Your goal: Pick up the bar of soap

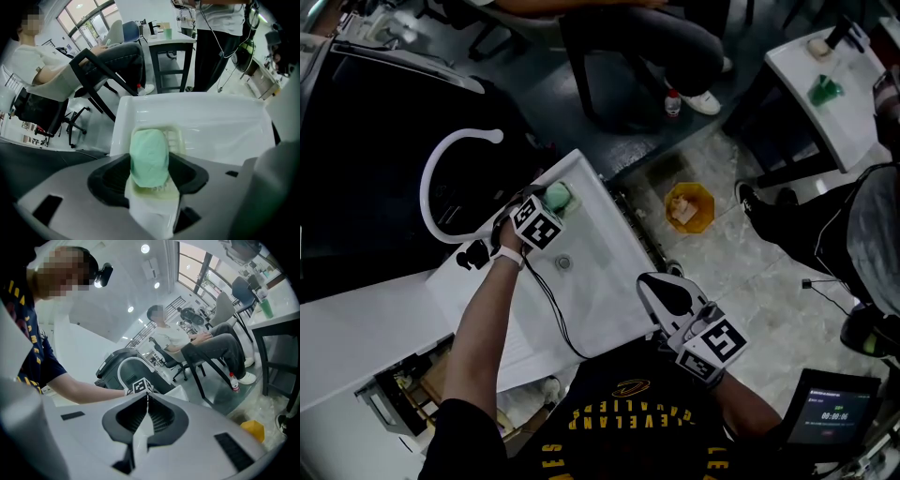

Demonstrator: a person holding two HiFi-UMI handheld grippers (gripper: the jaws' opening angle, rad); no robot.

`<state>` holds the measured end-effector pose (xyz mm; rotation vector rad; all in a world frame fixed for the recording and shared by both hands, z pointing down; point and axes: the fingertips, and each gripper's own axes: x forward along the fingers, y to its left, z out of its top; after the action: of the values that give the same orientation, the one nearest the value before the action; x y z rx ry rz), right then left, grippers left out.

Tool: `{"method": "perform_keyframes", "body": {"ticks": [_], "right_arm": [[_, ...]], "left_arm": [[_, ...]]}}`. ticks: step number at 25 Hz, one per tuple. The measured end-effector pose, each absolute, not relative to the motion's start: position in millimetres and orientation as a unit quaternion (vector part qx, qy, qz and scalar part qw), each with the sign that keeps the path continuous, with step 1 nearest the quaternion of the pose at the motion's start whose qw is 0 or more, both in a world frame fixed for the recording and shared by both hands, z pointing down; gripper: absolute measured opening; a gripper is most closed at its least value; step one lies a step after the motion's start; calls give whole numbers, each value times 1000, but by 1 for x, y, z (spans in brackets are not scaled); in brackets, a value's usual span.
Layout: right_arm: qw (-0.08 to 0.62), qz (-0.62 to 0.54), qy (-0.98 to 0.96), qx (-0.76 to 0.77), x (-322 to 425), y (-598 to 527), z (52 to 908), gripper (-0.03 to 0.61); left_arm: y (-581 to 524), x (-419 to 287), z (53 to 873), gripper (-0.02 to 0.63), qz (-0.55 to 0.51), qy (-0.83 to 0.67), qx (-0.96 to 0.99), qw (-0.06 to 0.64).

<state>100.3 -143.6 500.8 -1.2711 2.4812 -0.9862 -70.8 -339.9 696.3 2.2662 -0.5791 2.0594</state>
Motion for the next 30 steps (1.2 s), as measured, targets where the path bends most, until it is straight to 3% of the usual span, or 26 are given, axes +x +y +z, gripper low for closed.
{"method": "perform_keyframes", "body": {"ticks": [14,20,30], "right_arm": [[80,-329,834,-437,109,-143,509,20],[73,-322,837,-437,100,-141,505,20],[10,-288,855,-432,60,-121,493,20]], "left_arm": [[-352,-55,691,262,630,-217,746,-20],[-356,-42,657,262,578,-257,773,-50],[-318,-31,571,262,442,-309,842,-28]]}}
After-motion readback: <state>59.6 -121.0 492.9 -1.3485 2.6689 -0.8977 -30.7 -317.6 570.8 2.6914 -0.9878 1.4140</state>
